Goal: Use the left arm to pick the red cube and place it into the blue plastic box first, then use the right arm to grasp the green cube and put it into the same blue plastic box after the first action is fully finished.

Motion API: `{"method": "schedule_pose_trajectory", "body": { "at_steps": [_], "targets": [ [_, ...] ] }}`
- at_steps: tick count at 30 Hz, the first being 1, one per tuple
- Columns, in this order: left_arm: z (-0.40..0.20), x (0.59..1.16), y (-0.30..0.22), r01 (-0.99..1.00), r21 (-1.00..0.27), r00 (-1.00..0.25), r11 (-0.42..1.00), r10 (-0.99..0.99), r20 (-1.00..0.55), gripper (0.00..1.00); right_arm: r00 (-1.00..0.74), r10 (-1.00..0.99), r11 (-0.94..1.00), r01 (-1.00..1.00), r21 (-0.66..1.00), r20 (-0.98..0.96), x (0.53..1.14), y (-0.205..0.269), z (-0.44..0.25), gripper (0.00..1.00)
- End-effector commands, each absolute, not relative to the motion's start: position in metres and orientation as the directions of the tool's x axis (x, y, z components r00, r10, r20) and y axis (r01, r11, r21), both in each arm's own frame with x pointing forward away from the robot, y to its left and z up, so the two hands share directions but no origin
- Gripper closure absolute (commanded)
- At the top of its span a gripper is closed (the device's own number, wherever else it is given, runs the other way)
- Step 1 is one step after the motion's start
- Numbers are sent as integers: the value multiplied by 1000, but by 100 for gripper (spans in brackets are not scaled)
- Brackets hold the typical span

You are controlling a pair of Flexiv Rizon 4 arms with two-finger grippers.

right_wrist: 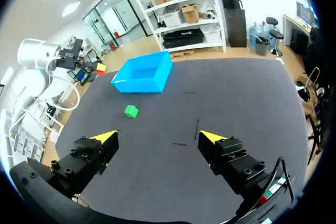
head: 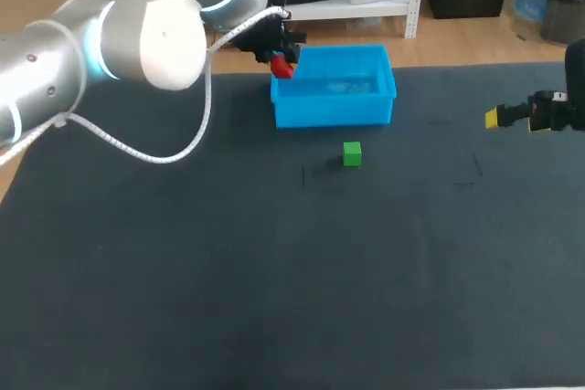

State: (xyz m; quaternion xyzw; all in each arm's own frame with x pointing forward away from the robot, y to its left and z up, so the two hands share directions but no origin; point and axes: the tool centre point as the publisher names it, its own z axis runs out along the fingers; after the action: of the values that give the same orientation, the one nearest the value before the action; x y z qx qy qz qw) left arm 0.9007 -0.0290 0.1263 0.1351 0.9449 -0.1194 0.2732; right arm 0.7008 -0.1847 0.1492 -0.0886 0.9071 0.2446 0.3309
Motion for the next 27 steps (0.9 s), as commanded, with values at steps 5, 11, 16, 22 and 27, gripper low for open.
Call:
{"method": "schedule_pose_trajectory", "body": {
  "at_steps": [5,11,16,22,27],
  "targets": [
    [112,934,-43,333,-166,-833,928,207,-513,100,-766,0,864,-324,386,-643,701,-185,149,0],
    [105,944,-47,342,-164,-831,925,217,-512,100,-766,0,864,-324,386,-643,701,-185,149,0],
    [97,951,-50,347,-165,-835,923,223,-504,100,-766,0,864,-324,386,-643,701,-185,149,0],
    [88,954,-56,352,-174,-843,920,231,-486,100,-766,0,864,-324,386,-643,701,-185,149,0],
    [79,957,-60,352,-176,-853,919,237,-466,100,-766,0,864,-324,386,-643,701,-185,149,0]
  ]
}}
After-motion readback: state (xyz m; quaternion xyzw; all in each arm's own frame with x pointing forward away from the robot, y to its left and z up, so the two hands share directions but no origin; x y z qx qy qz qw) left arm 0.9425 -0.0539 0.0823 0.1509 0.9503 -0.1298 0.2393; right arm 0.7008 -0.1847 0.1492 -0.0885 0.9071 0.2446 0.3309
